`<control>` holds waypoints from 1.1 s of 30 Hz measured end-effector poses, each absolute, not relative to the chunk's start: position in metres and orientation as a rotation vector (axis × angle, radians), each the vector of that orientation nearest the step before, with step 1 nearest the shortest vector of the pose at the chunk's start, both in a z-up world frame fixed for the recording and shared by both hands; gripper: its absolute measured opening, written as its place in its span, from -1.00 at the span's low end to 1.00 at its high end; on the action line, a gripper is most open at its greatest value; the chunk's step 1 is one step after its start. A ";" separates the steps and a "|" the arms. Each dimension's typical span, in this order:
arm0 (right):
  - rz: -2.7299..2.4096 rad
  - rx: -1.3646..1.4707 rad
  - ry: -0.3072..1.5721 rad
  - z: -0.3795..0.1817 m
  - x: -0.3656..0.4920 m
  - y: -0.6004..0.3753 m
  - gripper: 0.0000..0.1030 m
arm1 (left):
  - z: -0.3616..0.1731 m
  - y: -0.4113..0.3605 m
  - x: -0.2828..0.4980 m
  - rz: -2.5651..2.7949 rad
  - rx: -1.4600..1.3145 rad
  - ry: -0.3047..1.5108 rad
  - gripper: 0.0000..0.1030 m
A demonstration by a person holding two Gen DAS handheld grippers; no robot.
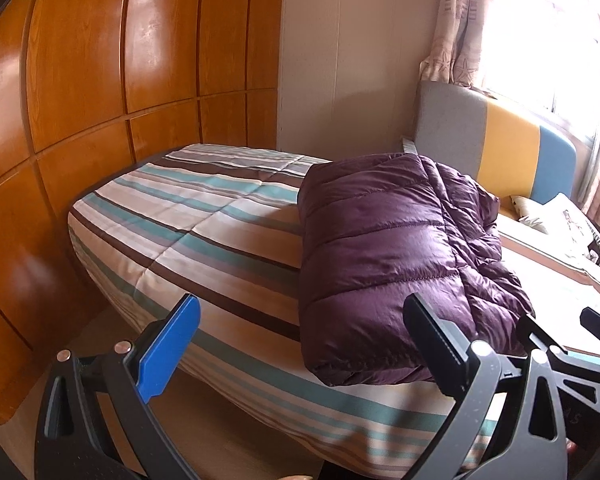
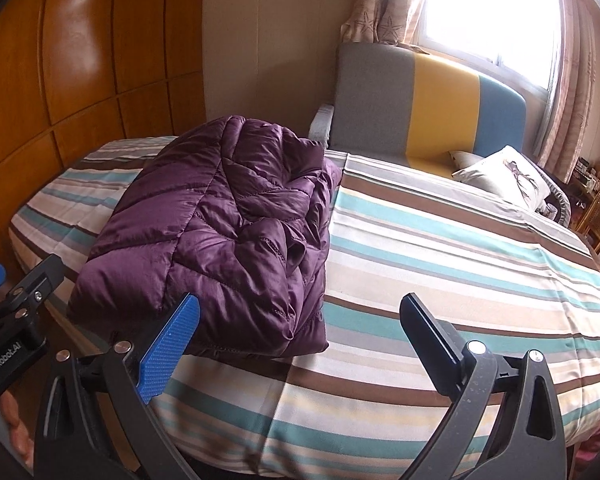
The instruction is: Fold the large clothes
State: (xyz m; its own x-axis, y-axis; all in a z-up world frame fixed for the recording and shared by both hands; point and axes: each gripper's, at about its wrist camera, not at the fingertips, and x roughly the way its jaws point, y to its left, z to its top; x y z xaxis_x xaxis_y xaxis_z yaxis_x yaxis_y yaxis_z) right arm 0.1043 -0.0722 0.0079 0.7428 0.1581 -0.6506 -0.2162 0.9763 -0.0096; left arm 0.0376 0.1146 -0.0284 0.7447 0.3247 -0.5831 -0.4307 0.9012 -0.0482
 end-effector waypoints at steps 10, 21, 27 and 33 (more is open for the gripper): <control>0.204 -0.075 0.697 0.011 0.109 -0.072 0.94 | -0.030 0.114 0.039 0.409 -0.214 0.620 0.96; 0.199 -0.066 0.713 0.002 0.107 -0.076 0.93 | -0.031 0.109 0.039 0.390 -0.216 0.628 0.96; 0.185 -0.060 0.723 -0.001 0.111 -0.080 0.94 | -0.028 0.106 0.039 0.377 -0.213 0.626 0.96; 0.195 -0.074 0.718 -0.001 0.109 -0.076 0.94 | -0.029 0.104 0.038 0.377 -0.210 0.631 0.96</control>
State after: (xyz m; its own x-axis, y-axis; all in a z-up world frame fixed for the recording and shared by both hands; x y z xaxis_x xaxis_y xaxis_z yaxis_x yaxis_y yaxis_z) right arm 0.1093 -0.0756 -0.0013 0.7359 0.1521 -0.6597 -0.2026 0.9793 -0.0003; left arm 0.0380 0.1038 -0.0289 0.7425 0.2781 -0.6094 -0.4044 0.9113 -0.0769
